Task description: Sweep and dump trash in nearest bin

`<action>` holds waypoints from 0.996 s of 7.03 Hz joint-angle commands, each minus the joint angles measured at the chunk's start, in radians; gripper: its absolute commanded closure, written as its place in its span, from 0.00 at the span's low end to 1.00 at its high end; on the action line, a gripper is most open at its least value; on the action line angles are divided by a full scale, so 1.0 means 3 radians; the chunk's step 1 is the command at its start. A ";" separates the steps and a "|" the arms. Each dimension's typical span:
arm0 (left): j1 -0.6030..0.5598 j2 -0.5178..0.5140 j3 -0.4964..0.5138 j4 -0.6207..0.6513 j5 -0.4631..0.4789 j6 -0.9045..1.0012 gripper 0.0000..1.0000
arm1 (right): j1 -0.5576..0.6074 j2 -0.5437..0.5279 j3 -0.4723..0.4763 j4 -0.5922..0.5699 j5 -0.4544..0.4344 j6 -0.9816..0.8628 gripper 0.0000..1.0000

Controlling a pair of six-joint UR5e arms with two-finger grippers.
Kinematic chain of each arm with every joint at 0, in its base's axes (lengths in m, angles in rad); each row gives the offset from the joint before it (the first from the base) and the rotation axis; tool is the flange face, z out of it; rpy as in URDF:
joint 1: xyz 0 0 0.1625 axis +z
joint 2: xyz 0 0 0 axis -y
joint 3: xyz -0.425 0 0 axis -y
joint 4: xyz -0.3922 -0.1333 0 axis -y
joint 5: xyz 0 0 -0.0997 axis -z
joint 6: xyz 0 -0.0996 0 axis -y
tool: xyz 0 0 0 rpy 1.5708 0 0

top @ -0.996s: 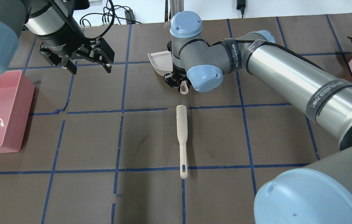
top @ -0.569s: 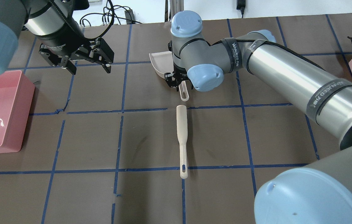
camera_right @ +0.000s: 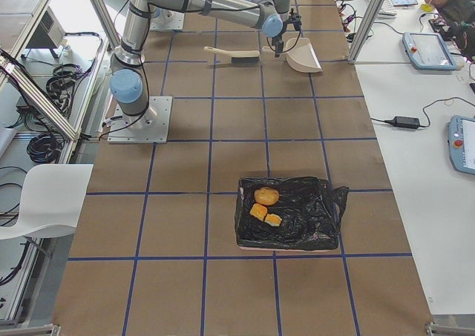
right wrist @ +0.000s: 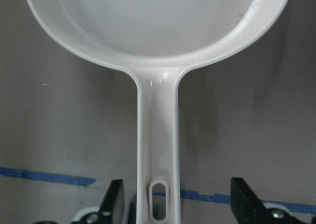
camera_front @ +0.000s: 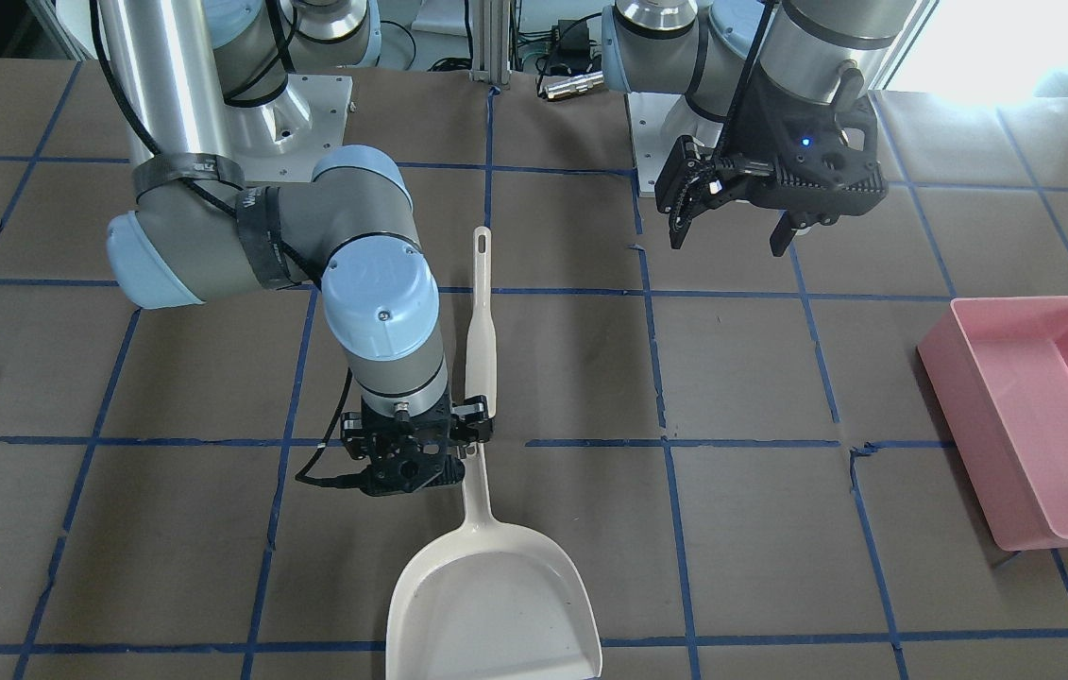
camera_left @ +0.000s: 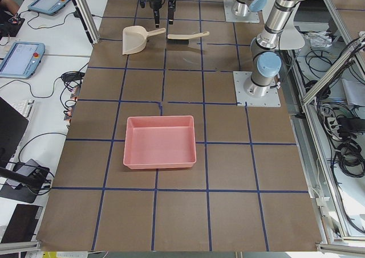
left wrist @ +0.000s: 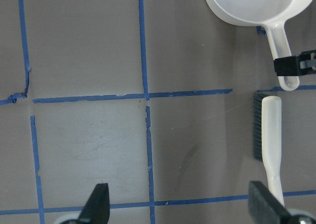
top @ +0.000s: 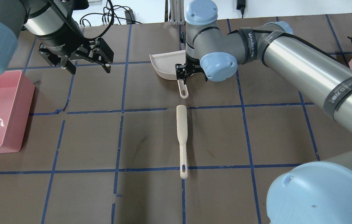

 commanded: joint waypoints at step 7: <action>-0.0002 0.0000 -0.0001 0.0000 -0.0004 -0.0005 0.00 | -0.0668 -0.1332 -0.0299 0.1901 -0.0051 -0.0473 0.02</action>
